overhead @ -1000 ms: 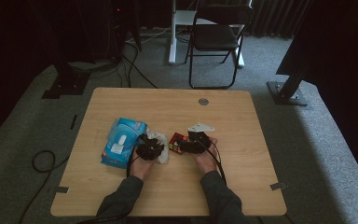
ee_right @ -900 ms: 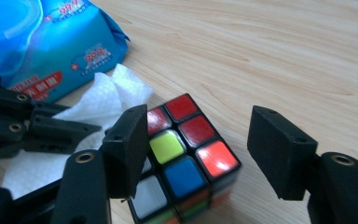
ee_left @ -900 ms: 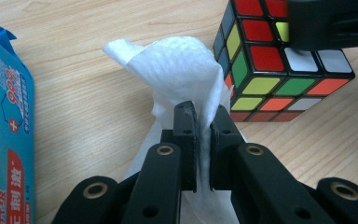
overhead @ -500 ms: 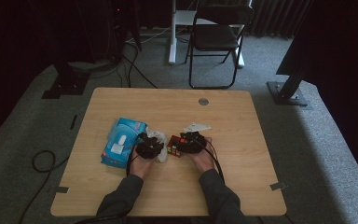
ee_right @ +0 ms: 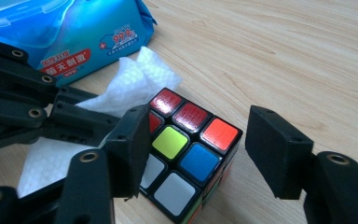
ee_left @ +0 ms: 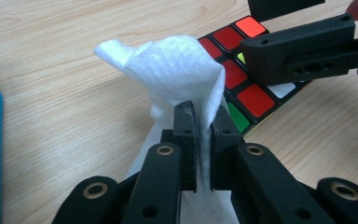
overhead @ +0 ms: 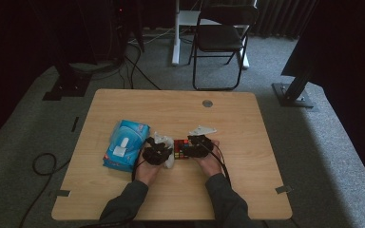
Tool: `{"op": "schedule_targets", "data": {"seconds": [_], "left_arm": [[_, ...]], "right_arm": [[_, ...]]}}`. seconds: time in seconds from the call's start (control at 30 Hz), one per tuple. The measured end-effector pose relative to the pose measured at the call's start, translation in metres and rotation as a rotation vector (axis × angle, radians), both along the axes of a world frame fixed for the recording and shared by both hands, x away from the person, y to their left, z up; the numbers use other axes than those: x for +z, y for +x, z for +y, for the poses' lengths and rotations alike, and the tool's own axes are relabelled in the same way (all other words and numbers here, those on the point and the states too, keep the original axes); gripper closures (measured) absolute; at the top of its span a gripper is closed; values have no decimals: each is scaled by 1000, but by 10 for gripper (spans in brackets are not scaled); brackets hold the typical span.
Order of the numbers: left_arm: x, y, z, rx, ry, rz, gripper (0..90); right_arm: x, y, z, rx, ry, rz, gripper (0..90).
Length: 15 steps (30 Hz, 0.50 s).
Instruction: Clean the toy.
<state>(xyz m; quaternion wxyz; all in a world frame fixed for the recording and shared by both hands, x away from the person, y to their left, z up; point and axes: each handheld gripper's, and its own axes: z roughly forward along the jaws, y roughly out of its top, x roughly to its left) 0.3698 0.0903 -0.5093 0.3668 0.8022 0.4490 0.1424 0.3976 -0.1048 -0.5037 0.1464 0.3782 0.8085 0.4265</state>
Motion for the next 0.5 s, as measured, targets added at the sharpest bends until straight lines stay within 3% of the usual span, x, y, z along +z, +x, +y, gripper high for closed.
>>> {"op": "schedule_targets", "data": {"seconds": [0.13, 0.33, 0.5], "left_arm": [[3, 4, 5, 22, -24, -4, 844], [8, 7, 4, 12, -62, -25, 845], [2, 9, 2, 5, -52, -11, 852]], "right_arm": [[0, 0, -2, 9, 13, 15, 453], [0, -1, -4, 24, 28, 29, 484], [0, -1, -4, 20, 36, 37, 485]]}}
